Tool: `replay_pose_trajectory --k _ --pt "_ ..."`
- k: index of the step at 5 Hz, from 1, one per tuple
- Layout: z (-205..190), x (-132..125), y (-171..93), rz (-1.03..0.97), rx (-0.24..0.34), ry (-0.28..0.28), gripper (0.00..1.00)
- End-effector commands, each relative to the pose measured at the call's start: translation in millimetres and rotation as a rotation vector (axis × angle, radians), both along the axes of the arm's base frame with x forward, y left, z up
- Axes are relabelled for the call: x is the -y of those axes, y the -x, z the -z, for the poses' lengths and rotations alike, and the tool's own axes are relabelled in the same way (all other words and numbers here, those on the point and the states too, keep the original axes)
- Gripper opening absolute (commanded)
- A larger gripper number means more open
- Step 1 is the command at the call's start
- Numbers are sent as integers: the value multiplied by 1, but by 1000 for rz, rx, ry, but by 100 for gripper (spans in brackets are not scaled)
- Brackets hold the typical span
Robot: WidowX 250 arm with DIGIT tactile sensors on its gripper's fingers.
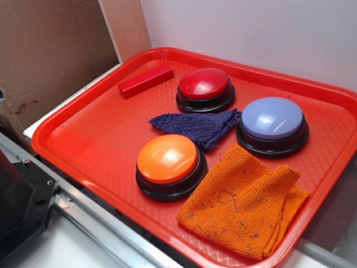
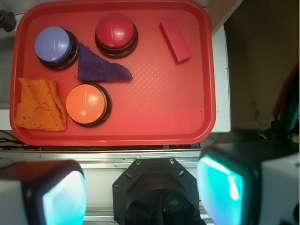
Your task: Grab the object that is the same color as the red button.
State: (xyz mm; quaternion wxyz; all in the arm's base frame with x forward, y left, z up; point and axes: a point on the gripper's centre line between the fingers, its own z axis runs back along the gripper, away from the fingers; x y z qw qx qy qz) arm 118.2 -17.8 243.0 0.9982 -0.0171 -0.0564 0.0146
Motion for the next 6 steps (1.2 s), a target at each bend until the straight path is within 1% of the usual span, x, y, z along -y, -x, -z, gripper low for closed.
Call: replay_pose_trajectory --k 1,2,3,4,5,6 --pt "0 0 0 0 0 0 100" --pt "-1 -14 -19 -51 2 -2 100" --pt "-2 -26 -42 -66 0 -32 100" --pt "4 -42 -80 119 -72 -56 100" --pt "7 -55 -105 253 -67 -49 100" --pt "11 -78 -133 366 -63 -67 100"
